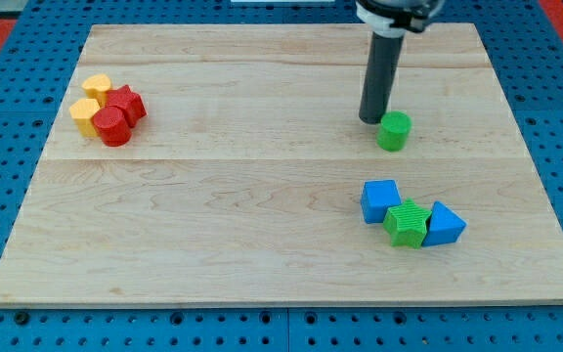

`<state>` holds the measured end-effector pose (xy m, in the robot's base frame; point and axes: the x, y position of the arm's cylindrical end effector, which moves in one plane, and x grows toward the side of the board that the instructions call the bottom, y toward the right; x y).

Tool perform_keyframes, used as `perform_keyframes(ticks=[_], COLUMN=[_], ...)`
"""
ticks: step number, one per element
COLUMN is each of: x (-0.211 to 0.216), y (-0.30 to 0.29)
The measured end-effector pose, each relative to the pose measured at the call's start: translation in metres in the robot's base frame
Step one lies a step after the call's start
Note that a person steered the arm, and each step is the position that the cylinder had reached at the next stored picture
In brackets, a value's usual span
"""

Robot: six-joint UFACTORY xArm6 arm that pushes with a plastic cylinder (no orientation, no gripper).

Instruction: Push the green circle to the top of the green star

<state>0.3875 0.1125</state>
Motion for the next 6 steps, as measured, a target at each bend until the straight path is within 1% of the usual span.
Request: perform_keyframes(ticks=[1, 3, 6], x=[-0.006, -0.003, 0.094], y=[0.001, 0.047, 0.052])
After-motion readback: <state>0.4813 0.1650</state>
